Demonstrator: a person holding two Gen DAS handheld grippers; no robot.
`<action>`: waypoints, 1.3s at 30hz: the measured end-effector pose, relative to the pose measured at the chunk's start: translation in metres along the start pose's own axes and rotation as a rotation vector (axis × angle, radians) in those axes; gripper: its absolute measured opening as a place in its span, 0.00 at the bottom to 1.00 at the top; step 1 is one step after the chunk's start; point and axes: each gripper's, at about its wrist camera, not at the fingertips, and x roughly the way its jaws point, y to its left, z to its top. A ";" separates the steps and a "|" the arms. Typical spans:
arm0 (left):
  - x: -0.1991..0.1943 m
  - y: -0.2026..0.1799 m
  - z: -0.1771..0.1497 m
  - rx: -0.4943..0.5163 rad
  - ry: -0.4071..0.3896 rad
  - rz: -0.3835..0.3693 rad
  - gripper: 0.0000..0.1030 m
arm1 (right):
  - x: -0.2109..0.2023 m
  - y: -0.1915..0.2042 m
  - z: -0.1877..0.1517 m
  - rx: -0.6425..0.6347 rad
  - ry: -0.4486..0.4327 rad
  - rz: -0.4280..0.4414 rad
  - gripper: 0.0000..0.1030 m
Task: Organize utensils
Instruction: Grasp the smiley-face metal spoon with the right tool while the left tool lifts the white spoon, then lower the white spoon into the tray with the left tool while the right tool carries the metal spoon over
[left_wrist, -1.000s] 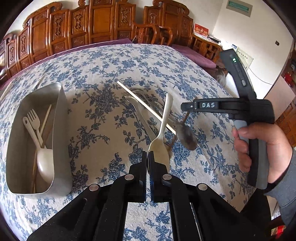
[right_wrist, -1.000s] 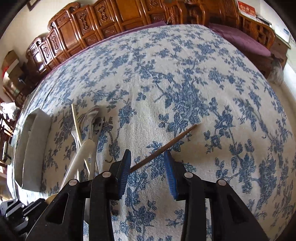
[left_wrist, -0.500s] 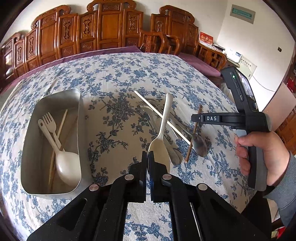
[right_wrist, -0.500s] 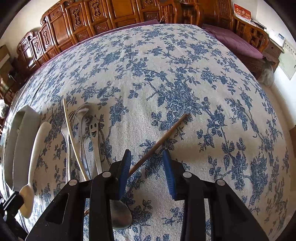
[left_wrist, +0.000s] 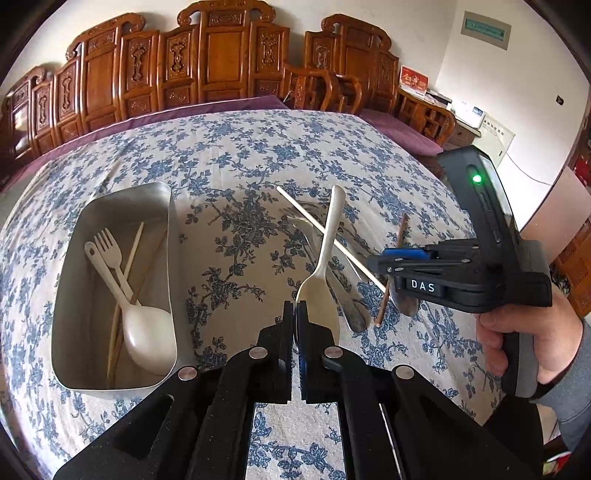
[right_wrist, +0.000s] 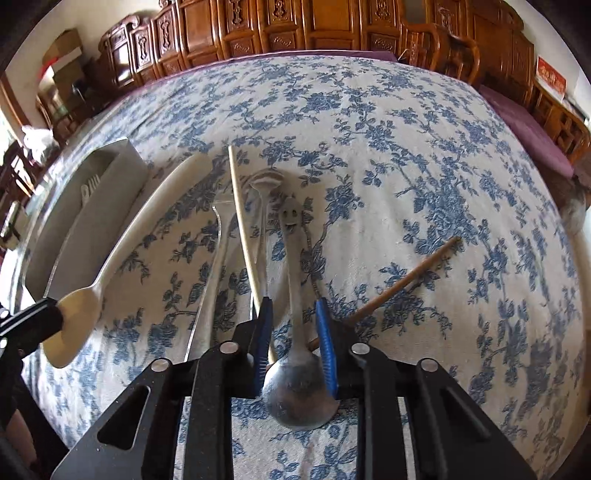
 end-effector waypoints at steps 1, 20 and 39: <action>0.000 0.001 0.000 -0.001 0.001 0.001 0.01 | 0.004 0.001 0.000 -0.003 0.021 -0.007 0.18; -0.036 0.039 0.004 -0.051 -0.064 0.062 0.01 | -0.021 0.015 0.012 -0.107 -0.012 -0.086 0.07; -0.050 0.123 0.002 -0.207 -0.064 0.230 0.01 | -0.098 0.106 0.034 -0.217 -0.171 0.089 0.07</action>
